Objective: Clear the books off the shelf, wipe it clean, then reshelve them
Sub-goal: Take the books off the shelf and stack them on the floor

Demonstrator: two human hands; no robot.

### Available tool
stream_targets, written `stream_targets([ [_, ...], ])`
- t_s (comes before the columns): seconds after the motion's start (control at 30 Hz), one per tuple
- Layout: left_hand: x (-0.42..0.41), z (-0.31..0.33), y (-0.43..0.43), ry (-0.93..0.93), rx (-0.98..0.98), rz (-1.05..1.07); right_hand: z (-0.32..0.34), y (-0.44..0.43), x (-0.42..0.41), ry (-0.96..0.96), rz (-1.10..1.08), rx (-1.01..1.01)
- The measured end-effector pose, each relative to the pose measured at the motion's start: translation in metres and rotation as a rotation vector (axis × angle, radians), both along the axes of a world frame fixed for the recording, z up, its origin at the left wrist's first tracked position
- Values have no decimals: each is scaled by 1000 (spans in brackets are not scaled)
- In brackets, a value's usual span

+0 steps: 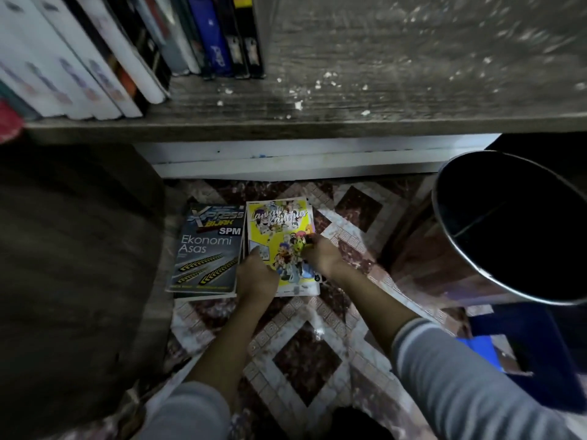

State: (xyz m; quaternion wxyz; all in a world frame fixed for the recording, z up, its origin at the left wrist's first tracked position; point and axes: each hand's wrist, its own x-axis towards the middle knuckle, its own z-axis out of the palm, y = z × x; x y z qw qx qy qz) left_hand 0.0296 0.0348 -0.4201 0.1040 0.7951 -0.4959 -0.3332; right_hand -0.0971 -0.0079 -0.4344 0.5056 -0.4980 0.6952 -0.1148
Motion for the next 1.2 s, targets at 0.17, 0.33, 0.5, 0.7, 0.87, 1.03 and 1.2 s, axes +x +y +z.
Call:
stream_targets([
  [0.17,-5,40,12,66,-89,-85,54,25,-5,2,-37,-212],
  [0.33,-2,108,25,132,-232,-72,130,53,-5,39,-8,-451],
  [0.5,-1,175,45,253,-408,57,200,76,4,-13,-72,-637],
  [0.7,7,263,67,243,-715,63,282,93,22,-91,-92,-847],
  [0.87,26,338,61,56,-973,-64,349,81,32,-88,-43,-1074],
  [1.03,39,400,45,-392,-1174,-149,395,46,43,-23,86,-1139],
  [1.2,50,426,27,-826,-916,-274,430,10,58,161,311,-1050],
])
